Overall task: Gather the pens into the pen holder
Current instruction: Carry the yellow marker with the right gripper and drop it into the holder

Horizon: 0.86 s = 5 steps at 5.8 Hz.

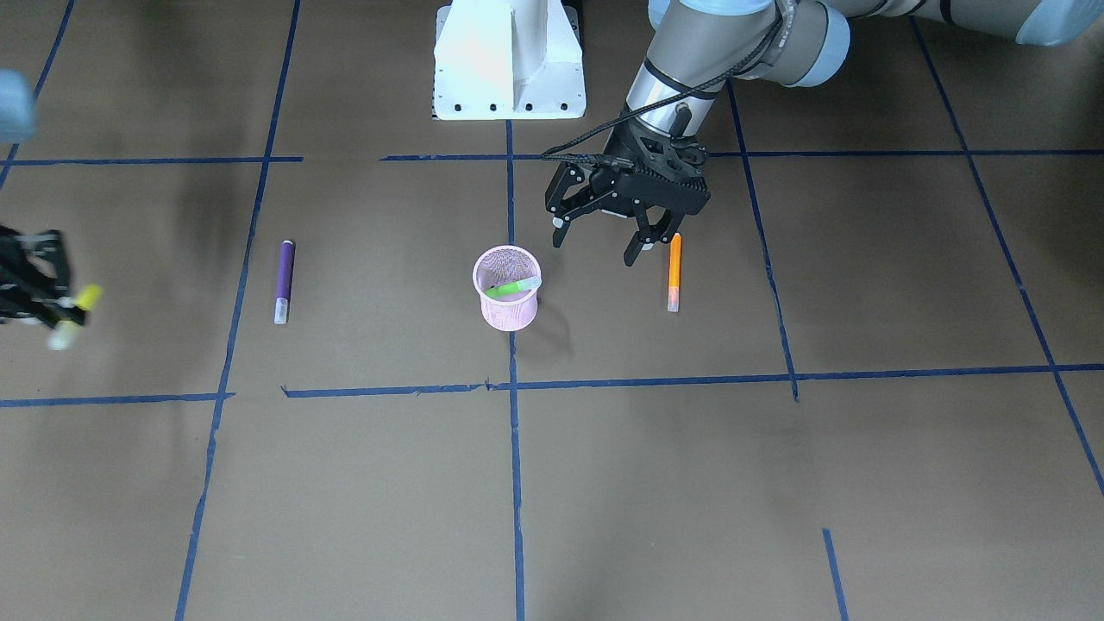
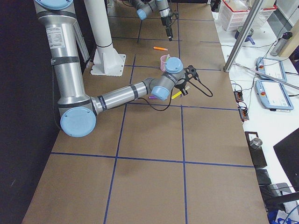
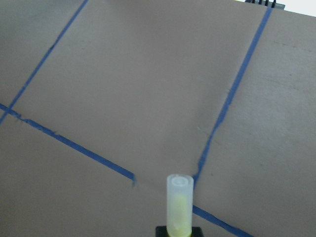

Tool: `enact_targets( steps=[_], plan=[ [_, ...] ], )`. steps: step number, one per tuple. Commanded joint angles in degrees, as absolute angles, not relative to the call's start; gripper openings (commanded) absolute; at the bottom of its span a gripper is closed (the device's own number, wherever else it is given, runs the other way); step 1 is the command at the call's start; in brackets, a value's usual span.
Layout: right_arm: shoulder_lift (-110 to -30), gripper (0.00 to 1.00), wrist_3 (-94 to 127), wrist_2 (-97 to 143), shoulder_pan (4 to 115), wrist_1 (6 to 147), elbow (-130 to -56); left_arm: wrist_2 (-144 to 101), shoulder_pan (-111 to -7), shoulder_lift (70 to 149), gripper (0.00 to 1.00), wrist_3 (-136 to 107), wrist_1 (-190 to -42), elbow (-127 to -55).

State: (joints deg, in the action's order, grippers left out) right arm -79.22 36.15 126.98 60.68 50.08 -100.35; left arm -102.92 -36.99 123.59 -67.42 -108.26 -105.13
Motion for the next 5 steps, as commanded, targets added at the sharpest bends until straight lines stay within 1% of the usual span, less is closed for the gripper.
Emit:
enact_targets(
  steps=[1, 3, 5],
  plan=[
    [-72.89, 0.0, 44.89, 120.01, 52.25, 48.25, -100.55, -102.92, -37.18, 123.14, 0.95, -67.33, -108.37, -105.12],
    [-65.25, 0.0, 57.41, 111.59, 43.73, 48.87, -100.37, -102.92, -38.05, 121.82, 0.95, -66.97, -109.34, -105.03],
    [-60.75, 0.0, 64.31, 100.42, 35.72, 49.13, -99.85, -102.92, -38.58, 121.73, 0.95, -66.88, -109.34, -104.94]
  ],
)
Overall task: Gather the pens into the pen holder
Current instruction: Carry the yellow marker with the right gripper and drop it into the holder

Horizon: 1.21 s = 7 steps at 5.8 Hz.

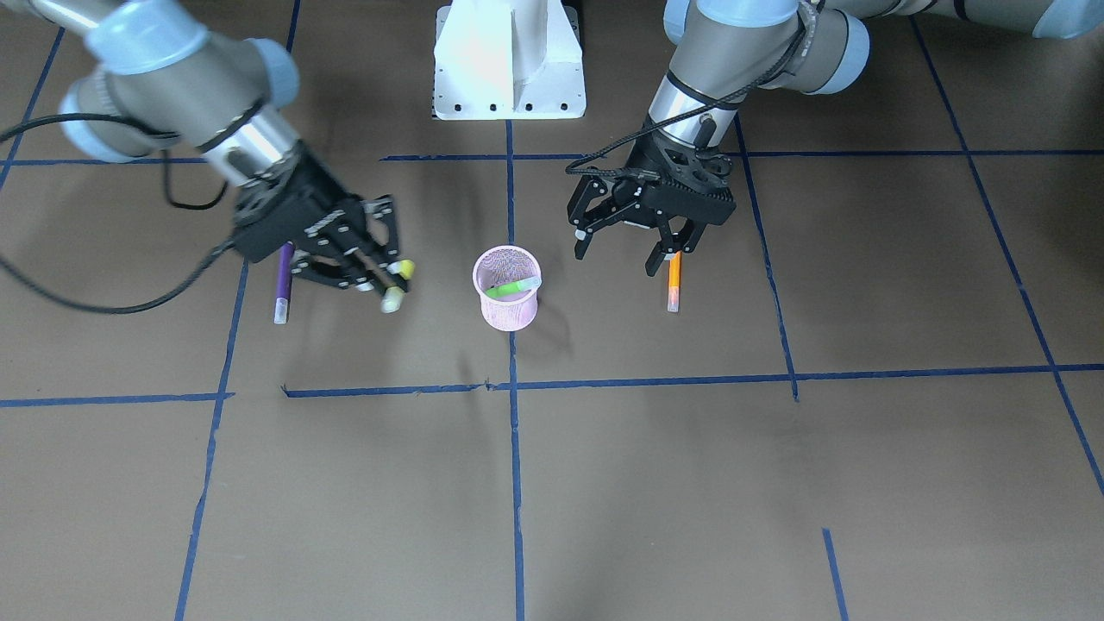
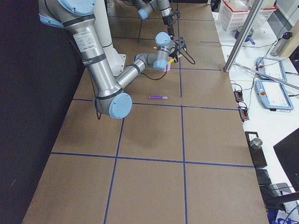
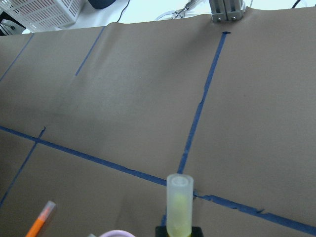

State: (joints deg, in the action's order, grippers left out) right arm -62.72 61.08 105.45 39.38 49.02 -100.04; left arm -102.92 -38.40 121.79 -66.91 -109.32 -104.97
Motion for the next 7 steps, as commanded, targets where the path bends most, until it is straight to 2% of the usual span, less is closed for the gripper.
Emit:
enact_targets(
  steps=[1, 5, 6, 7],
  plan=[
    [-60.47, 0.0, 65.81, 95.06, 32.2, 49.13, -99.76, -102.92, -38.58, 121.29, 0.95, -66.97, -109.34, -104.94],
    [-57.31, 0.0, 66.8, 85.08, 28.39, 49.22, -95.98, -102.92, -38.85, 121.2, 0.95, -66.97, -109.34, -105.03],
    [-57.3, 0.05, 66.8, 84.03, 27.69, 49.13, -95.02, -102.92, -38.85, 121.2, 0.95, -67.06, -109.34, -105.12],
    [-57.39, 0.57, 66.71, 81.41, 26.21, 49.3, -94.92, -102.92, -38.85, 121.11, 0.95, -67.06, -109.34, -105.12]
  ],
)
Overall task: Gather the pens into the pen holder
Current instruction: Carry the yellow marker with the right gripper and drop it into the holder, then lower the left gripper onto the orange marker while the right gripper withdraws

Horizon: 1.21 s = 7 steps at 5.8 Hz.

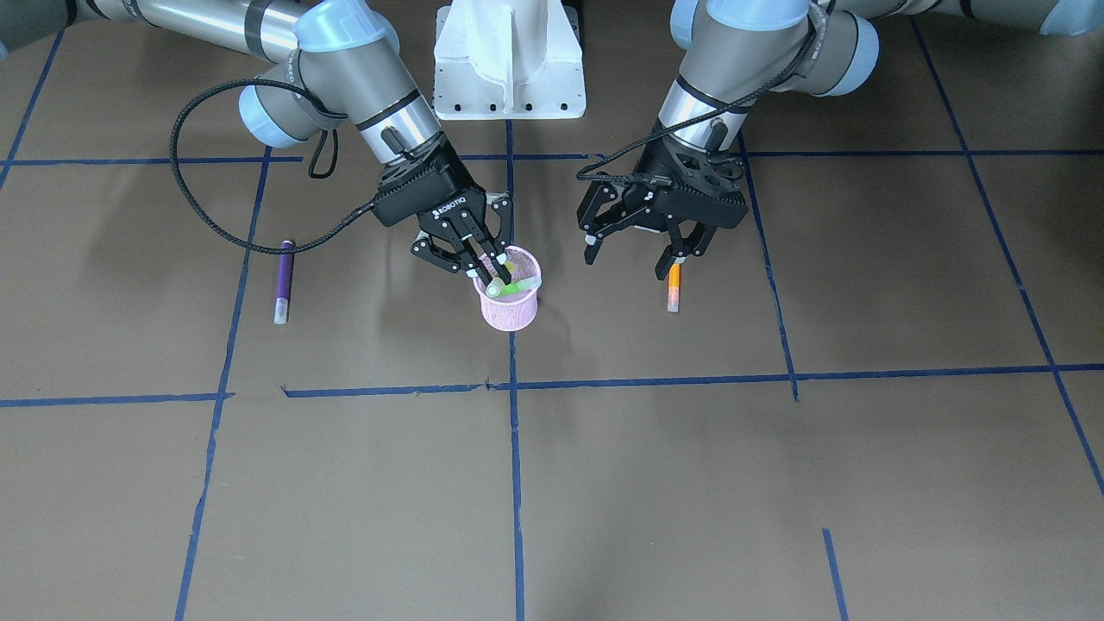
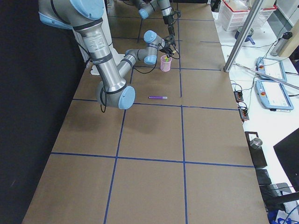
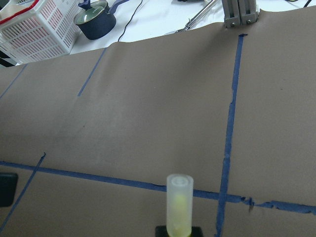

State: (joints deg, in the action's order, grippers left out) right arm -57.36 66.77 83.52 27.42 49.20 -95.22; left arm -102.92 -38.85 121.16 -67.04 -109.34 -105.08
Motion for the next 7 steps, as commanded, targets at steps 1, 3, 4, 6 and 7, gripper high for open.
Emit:
enact_targets(
  steps=[1, 3, 4, 6, 7],
  plan=[
    [-57.39, 0.79, 66.8, 81.47, 26.02, 49.57, -95.1, -102.92, -38.85, 121.03, 0.95, -67.06, -109.34, -105.12],
    [-58.62, 0.98, 66.97, 82.09, 26.8, 49.57, -97.11, -105.27, -38.76, 118.05, 0.95, -66.89, -108.47, -104.68],
    [-60.36, 0.98, 69.67, 83.05, 27.15, 51.75, -99.29, -108.86, -38.85, 117.25, 0.94, -66.71, -108.11, -103.98],
    [-65.54, 0.98, 70.66, 100.63, 36.6, 55.53, -103.61, -115.98, -39.8, 117.07, 0.94, -52.75, -96.75, -101.26],
    [-68.61, 0.98, 70.58, 109.25, 41.26, 55.55, -104.14, -120.28, -41.82, 117.24, 0.92, -46.82, -91.37, -100.38]
  ],
)
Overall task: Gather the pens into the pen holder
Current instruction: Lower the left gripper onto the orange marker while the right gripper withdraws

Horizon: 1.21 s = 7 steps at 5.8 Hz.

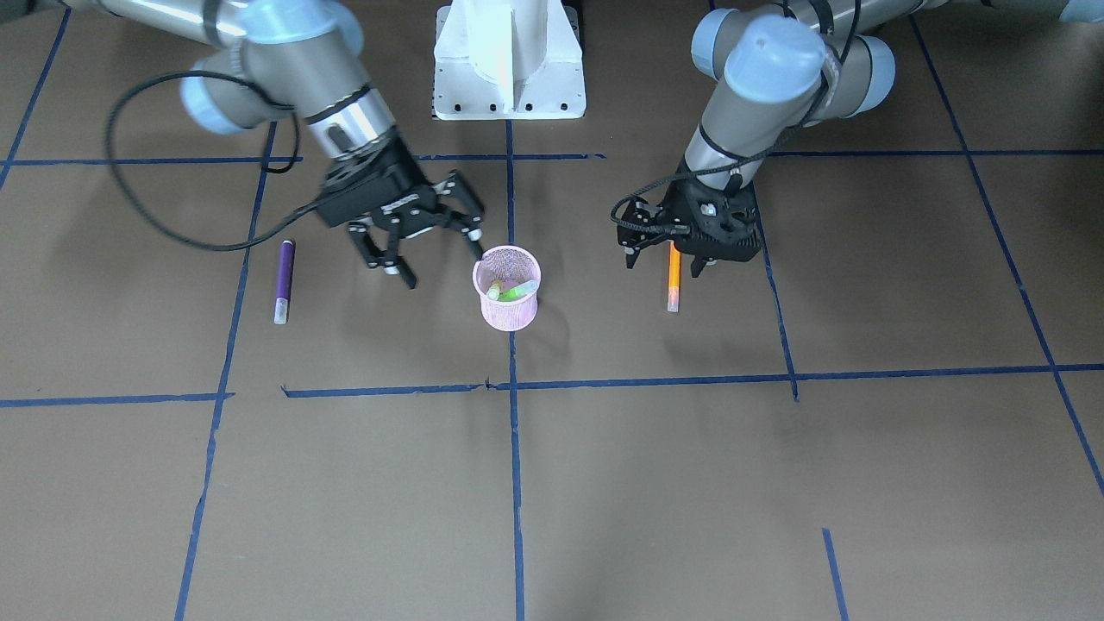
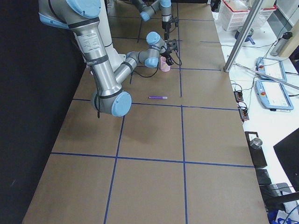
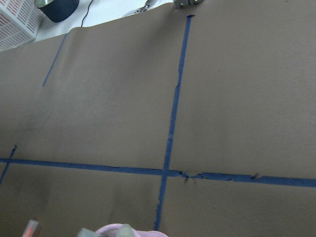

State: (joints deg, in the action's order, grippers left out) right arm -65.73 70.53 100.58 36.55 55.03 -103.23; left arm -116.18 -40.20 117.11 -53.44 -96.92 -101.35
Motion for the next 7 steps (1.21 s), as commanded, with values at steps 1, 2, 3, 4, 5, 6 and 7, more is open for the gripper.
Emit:
enact_targets(
  steps=[1, 2, 3, 4, 5, 6, 7],
  plan=[
    [-71.34, 0.99, 70.58, 114.99, 44.7, 55.46, -104.24, -124.76, -42.53, 117.51, 0.92, -43.1, -89.32, -97.76],
    [-73.63, 0.99, 70.58, 118.88, 47.43, 55.37, -104.76, -129.33, -43.5, 119.16, 0.89, -43.15, -87.38, -93.56],
    [-75.31, 0.99, 70.66, 118.83, 47.55, 55.28, -105.55, -133.46, -43.68, 121.44, 0.89, -44.02, -84.49, -91.51],
    [-76.11, 0.99, 70.66, 118.83, 47.55, 55.28, -106.43, -133.24, -42.81, 122.77, 0.89, -47.08, -84.46, -90.19],
    [-76.9, 0.99, 70.66, 118.65, 47.46, 55.2, -106.87, -132.29, -42.72, 124.0, 0.89, -46.06, -84.9, -87.57],
    [-76.9, 0.99, 70.66, 118.57, 47.46, 55.2, -106.87, -131.84, -41.5, 123.58, 0.85, -46.05, -85.25, -87.54],
    [-77.17, 0.99, 70.66, 118.48, 47.46, 55.2, -106.96, -127.83, -40.88, 123.84, 0.85, -43.27, -85.43, -87.45]
  ],
)
